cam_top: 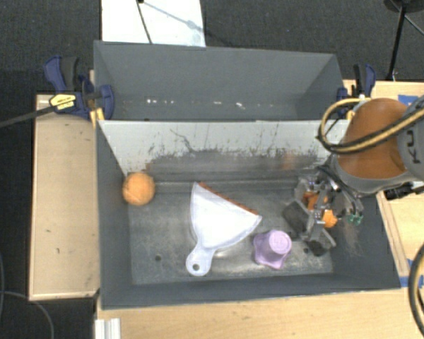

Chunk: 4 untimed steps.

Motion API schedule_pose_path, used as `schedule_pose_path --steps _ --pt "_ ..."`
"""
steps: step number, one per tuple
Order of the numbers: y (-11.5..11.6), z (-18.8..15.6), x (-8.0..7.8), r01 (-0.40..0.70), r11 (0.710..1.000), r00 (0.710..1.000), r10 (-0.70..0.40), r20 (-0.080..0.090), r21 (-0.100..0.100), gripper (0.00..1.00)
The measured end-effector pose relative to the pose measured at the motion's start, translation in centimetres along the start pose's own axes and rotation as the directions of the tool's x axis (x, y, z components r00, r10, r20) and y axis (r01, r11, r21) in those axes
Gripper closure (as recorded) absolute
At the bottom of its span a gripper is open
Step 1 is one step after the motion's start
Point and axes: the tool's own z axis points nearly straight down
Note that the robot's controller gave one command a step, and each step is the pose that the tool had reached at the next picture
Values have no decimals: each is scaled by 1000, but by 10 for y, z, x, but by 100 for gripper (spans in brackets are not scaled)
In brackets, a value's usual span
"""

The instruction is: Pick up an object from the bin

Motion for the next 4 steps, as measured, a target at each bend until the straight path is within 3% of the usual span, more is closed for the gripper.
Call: schedule_pose_path --steps 1,2,3,4 --pt "-27 -14 -4 6 1000 1000 -6 1 0 0" --pt "-38 5 5 227 974 974 -227 -6 -19 100" --pt "-38 5 5 227 974 974 -227 -6 -19 100" --pt "-35 -54 10 231 973 973 -231 -6 -8 100"
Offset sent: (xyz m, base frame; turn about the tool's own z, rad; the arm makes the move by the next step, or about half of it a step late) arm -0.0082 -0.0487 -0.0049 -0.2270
